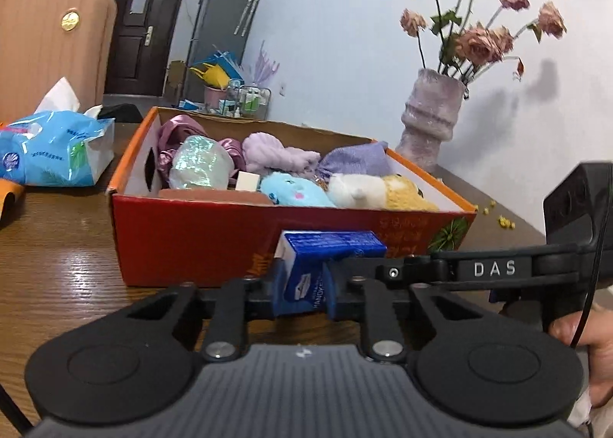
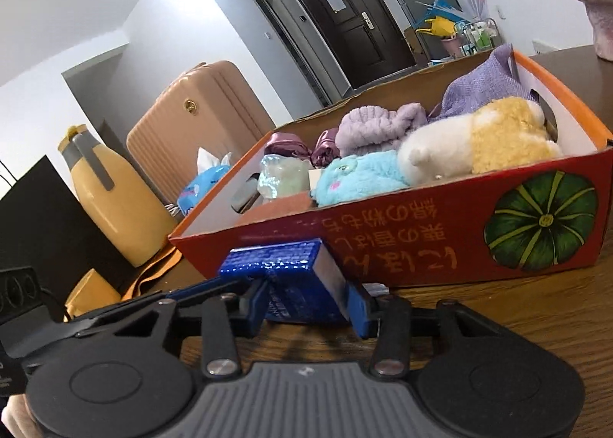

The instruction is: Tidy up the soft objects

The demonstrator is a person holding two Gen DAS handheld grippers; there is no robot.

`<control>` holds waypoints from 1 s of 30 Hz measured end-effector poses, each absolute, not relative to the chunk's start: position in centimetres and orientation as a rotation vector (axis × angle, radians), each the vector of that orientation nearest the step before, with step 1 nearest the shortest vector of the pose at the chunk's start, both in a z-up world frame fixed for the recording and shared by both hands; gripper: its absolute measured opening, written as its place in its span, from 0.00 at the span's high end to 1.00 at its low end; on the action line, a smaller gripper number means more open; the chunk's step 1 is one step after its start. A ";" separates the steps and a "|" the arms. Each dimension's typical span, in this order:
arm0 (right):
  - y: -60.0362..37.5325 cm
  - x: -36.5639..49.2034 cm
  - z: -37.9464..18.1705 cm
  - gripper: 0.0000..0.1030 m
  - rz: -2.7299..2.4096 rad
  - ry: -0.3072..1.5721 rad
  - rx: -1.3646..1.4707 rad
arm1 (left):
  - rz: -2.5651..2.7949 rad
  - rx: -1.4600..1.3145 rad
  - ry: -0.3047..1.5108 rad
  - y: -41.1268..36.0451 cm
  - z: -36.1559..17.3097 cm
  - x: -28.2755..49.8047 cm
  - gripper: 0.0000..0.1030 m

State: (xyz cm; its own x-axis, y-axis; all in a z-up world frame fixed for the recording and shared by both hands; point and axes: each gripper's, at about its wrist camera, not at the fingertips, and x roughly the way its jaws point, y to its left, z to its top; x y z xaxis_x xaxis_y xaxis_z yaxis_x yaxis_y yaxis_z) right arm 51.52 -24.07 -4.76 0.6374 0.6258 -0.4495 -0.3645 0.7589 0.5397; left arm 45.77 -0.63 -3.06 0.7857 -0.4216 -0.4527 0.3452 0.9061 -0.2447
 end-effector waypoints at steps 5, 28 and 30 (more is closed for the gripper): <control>-23.7 47.3 -2.6 0.72 0.605 0.661 0.334 | -0.428 -0.272 0.559 0.6 -0.5 41.4 0.82; -24.7 31.1 -1.6 0.75 0.531 0.734 0.386 | -0.361 -0.420 0.754 1.8 -0.6 27.2 0.54; -24.2 31.8 -2.2 0.75 0.526 0.738 0.390 | -0.348 -0.404 0.749 1.2 -0.9 27.4 0.54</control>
